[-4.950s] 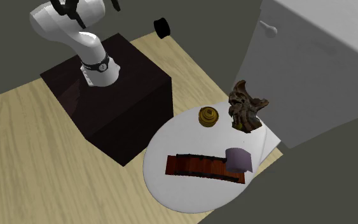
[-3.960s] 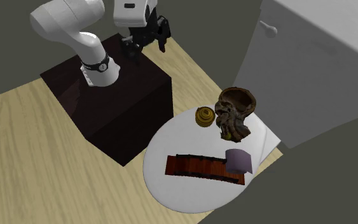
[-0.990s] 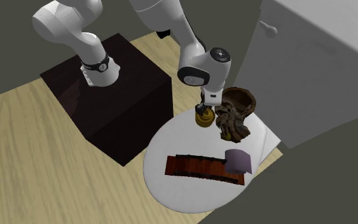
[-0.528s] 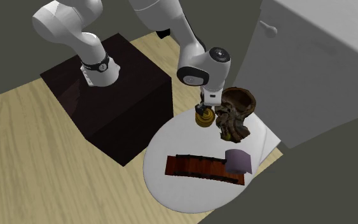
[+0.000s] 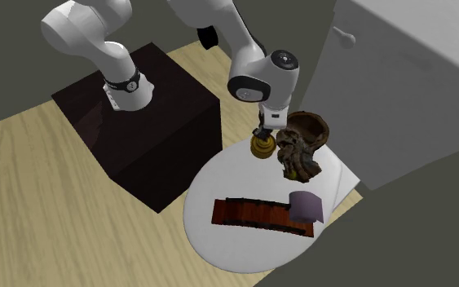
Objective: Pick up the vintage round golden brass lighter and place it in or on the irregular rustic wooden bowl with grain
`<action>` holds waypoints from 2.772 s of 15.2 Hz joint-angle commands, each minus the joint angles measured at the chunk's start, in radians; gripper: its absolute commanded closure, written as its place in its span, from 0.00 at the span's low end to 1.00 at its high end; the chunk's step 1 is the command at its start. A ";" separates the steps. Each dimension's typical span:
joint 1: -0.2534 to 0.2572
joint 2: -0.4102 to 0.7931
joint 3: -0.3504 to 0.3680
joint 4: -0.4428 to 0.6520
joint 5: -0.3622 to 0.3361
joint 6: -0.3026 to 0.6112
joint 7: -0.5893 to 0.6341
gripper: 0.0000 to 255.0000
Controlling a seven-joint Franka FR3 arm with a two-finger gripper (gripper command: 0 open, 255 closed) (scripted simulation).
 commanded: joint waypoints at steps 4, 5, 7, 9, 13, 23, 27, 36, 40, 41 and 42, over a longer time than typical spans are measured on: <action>-0.021 -0.062 0.028 -0.010 0.033 -0.051 -0.026 1.00; -0.025 -0.074 0.033 -0.012 0.039 -0.061 -0.030 1.00; -0.032 -0.098 0.043 -0.014 0.052 -0.081 -0.040 1.00; -0.039 -0.121 0.052 -0.016 0.066 -0.102 -0.050 1.00; -0.050 -0.167 0.068 -0.017 0.093 -0.144 -0.070 1.00; -0.072 -0.273 0.098 -0.003 0.158 -0.257 -0.116 1.00; -0.062 -0.272 0.105 0.047 0.163 -0.307 -0.109 1.00; 0.074 -0.007 0.106 0.494 0.080 -0.510 0.021 1.00; 0.149 0.139 0.097 0.754 0.052 -0.628 0.052 1.00; 0.172 0.185 0.094 0.836 0.045 -0.666 0.057 1.00; 0.172 0.189 0.092 0.830 0.044 -0.655 0.058 1.00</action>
